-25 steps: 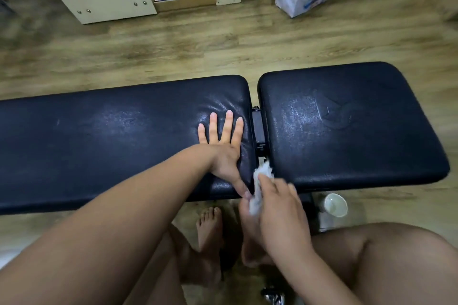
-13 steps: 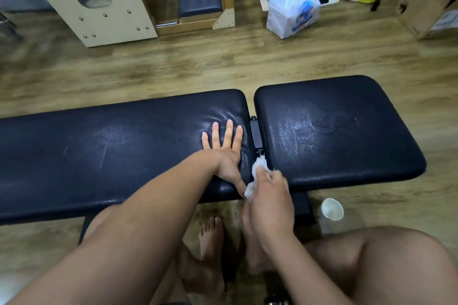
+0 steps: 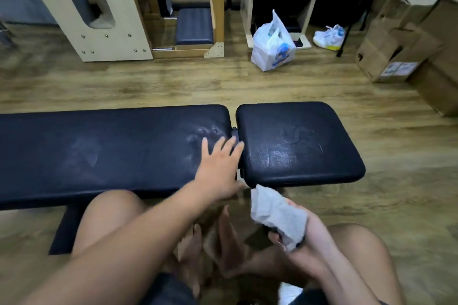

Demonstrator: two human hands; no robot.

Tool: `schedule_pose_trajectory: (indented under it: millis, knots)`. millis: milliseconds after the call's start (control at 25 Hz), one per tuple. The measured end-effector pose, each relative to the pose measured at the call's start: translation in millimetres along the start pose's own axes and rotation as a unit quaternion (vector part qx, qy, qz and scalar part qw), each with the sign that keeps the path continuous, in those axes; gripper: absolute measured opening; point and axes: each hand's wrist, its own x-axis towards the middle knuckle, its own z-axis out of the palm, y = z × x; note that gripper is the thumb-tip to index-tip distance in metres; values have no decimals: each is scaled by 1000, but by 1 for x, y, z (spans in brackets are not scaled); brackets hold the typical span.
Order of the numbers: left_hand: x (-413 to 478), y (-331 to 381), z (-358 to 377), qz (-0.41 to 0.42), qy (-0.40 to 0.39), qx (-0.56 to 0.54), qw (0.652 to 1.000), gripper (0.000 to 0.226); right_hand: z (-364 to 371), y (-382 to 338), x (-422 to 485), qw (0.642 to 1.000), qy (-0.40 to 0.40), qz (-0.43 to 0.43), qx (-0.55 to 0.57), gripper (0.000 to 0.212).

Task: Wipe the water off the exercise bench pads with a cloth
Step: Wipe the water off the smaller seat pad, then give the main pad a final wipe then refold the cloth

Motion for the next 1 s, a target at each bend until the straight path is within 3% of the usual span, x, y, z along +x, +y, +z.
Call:
schedule_pose_trajectory:
  millis: [40,80,120,200,240,280,400,440,480,600,640,720,840,880,920,960,1000]
  knots:
    - [-24,14,6,-31,37,-145,988,79,-3,3,-6,999,-17,8,49,44]
    - [-51,29,15,-78,41,-308,947,57,-6,10,-10,996,-21,22,81,66]
    - [-78,39,22,-129,13,-458,880,43,-6,19,-12,993,-32,36,107,78]
    - [-121,51,31,-204,-101,-708,668,52,2,33,-16,989,-57,66,121,75]
    - [-133,50,38,-206,-128,-772,587,56,7,37,-17,989,-67,80,109,77]
    - [-136,45,44,-199,-119,-792,565,56,11,40,-18,990,-74,90,85,80]
    - [-138,22,57,-206,8,-746,634,36,23,49,-19,994,-84,67,7,57]
    - [-139,15,60,-231,47,-735,636,22,24,53,-15,996,-66,47,-46,47]
    - [-140,7,66,-255,81,-736,622,9,24,58,-9,992,-44,20,-113,41]
    - [-148,-7,73,-307,109,-758,565,21,32,66,6,964,30,-51,-259,28]
    - [-153,-10,74,-314,107,-755,565,18,35,69,11,962,32,-51,-266,26]
    - [-161,-17,79,-327,98,-712,613,9,44,73,14,960,26,-34,-277,28]
    - [-177,-20,98,-344,8,-527,777,21,55,80,18,947,13,-43,-318,30]
    - [-183,-19,100,-332,-7,-476,814,20,58,83,19,949,1,-48,-311,27]
    - [-186,-19,100,-313,-3,-465,828,16,62,86,19,955,-12,-52,-293,23]
    - [-188,-19,100,-293,14,-490,821,13,67,89,19,961,-24,-50,-272,22]
    - [-191,-21,97,-277,36,-548,789,10,73,92,17,964,-41,-47,-260,22]
